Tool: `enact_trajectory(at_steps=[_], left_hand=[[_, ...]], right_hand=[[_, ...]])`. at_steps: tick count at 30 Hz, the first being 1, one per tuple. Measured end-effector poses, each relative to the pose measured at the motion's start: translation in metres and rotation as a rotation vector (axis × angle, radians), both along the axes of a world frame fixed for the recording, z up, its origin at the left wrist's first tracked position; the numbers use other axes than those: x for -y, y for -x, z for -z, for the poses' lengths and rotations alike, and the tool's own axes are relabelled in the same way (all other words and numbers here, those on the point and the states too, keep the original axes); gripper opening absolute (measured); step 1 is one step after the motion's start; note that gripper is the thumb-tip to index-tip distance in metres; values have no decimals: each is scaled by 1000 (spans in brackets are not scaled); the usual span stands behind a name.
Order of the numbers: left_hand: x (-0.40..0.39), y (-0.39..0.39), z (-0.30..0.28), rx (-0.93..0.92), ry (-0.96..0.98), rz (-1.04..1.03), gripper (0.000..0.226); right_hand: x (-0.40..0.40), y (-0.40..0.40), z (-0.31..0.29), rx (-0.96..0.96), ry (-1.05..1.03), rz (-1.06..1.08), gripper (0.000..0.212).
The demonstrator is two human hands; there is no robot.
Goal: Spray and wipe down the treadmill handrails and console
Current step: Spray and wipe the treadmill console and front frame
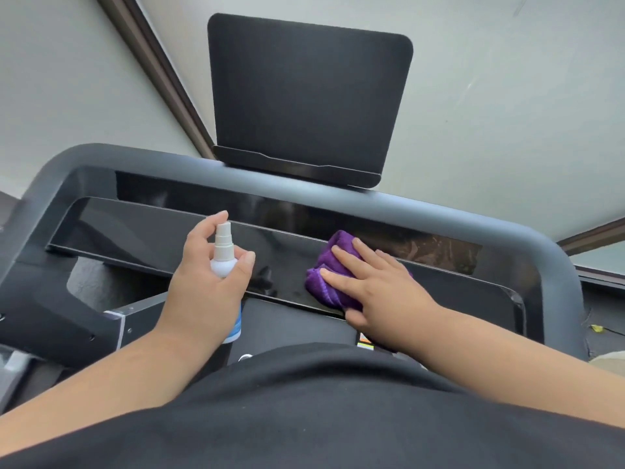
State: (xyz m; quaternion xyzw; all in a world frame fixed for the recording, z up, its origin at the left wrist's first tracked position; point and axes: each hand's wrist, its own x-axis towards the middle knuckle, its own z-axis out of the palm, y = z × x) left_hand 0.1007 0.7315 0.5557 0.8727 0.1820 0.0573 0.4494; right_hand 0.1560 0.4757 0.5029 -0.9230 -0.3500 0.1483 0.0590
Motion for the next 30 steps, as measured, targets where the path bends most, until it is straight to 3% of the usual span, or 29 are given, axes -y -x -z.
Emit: enact_trajectory(at_steps=[5,11,14,21,30], left_hand=[[-12,8,-5,6,49,-86,58],[-18,15,-5,47,75,-135,60],[-21,18,-3,53,110,-153,59],[-41,36,-5,77,97,-257,58],[-56,41,-7,130,81,-262,60]], right_hand=[[-24,-10,1,-4,9,-131,70],[-110,-38,14,47,-38,-331,71],[-127,-41,14,48,-22,-337,72],[-45,-26,9,78,10,-312,71],[-146,-45,12,83,23,-379,76]])
